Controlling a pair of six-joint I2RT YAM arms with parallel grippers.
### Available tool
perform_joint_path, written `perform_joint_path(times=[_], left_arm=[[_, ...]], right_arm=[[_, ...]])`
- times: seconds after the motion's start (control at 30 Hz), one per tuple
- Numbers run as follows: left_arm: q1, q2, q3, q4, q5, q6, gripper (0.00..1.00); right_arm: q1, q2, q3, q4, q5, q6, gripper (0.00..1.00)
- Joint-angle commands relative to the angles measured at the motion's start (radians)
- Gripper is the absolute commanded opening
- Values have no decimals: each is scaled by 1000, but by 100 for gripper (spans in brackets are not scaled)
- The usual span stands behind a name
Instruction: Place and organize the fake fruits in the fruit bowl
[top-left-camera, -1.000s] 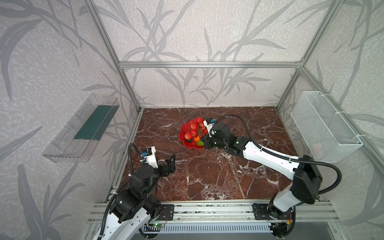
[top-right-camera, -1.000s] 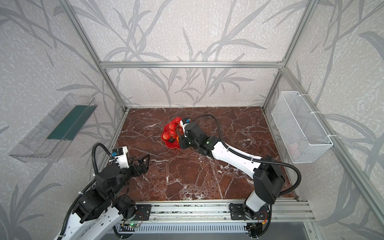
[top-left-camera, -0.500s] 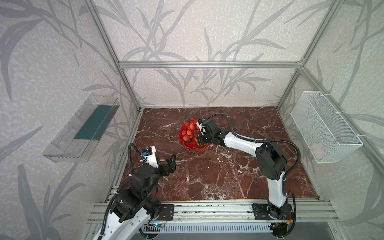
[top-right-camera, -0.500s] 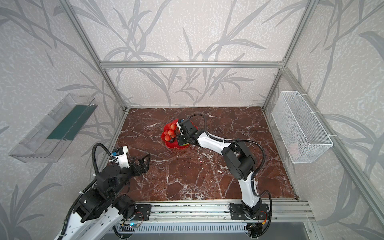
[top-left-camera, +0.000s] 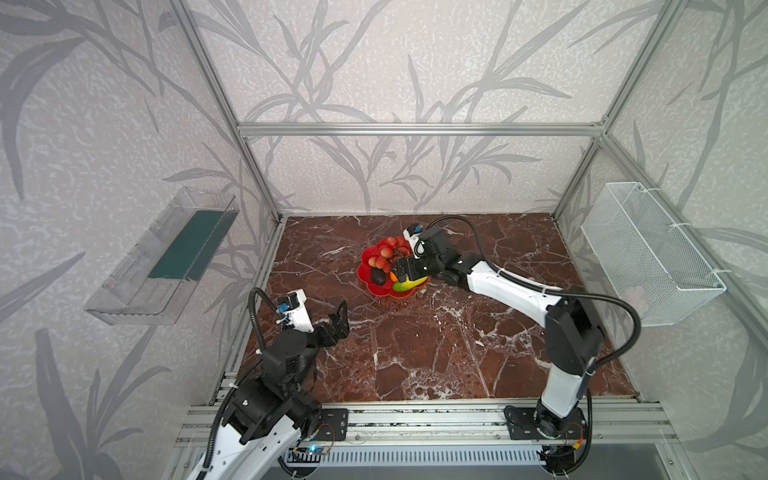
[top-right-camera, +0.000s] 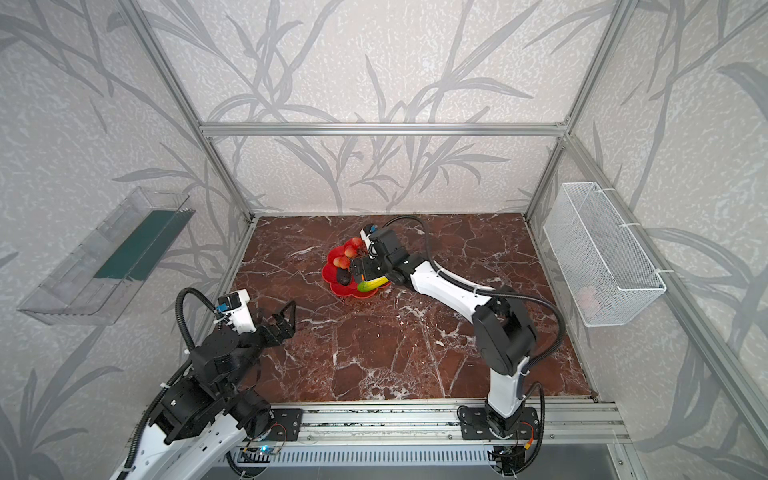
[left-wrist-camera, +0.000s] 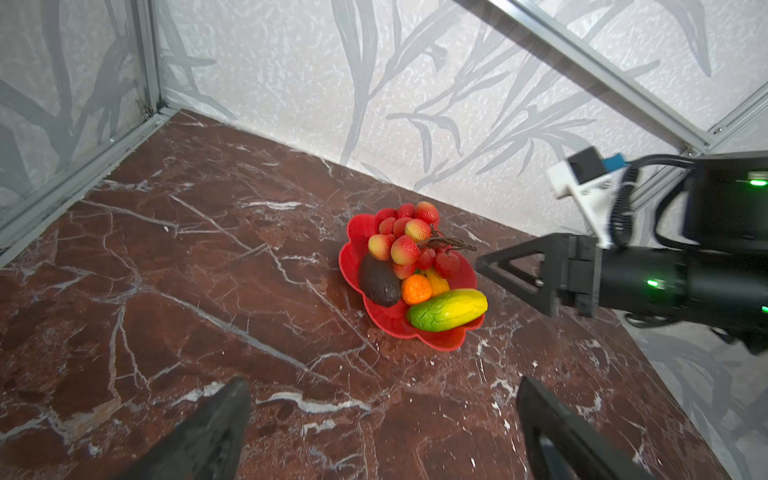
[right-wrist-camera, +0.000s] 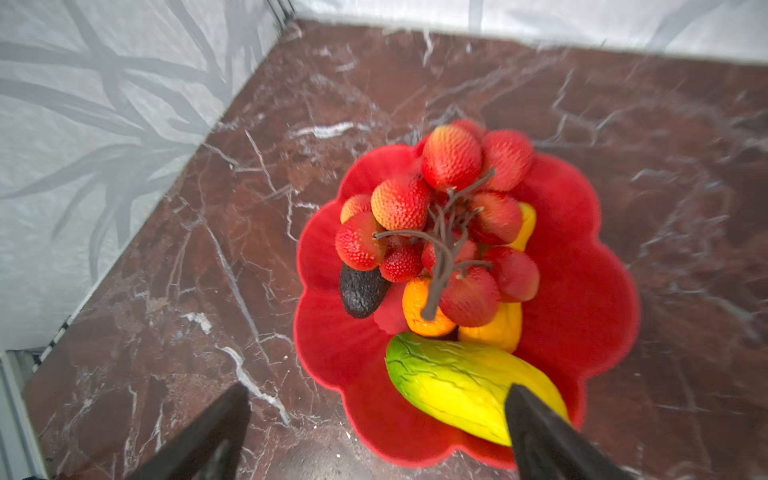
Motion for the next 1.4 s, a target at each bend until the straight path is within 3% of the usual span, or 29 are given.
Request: perform_joint_path(times=[0.0,0.17,0.27,0.37,0.5,0.6,0.73,0.87,0.93,1.1,1.17,1.2,1.27,1.3,1.37], left_arm=[[5,7,-50,159,-120,60,100],[4,114,-138,309,-347,257,100],[7,199,-205,433,-434,383,100],[34,276,-268,576,-462,466,100],[127,341,-357,812,-461,532,100],[257,395,-394,883,-348,478,100],[452,579,-432,1053,-185,378,99],[516,743,-354,1089,-54,403,99],[541,855,-310,1156,4,419,99],[576,1150,-279,1469,119,467,99],[576,1346,-275,1709,127,497,99],[576,1338,-274,1692,127,499,99],[579,1213,-198,1344,13,415,99],[578,1229,-189,1362,-7,415,99],[579,1314,-207,1529,70,483,99]], right_arm=[[-19,-191,-114,-12,62,-30,99],[-41,-521,-430,23,275,-138,99],[-111,-731,-622,37,324,-195,99],[-206,-891,-793,72,337,-265,99],[-303,-951,-968,207,389,-304,99],[-374,-863,-1053,423,430,-336,99],[-444,-652,-1103,746,403,-382,99],[-456,-398,-1107,1070,420,-484,99],[-475,-329,-1098,1163,357,-472,99],[-537,-157,-1092,1295,231,-432,99],[-549,-141,-1100,1333,199,-434,99],[-550,-151,-1091,1306,180,-438,99],[-550,-141,-1077,1294,164,-450,99],[-552,-149,-1071,1268,168,-444,99],[-553,-144,-1070,1277,169,-443,99]])
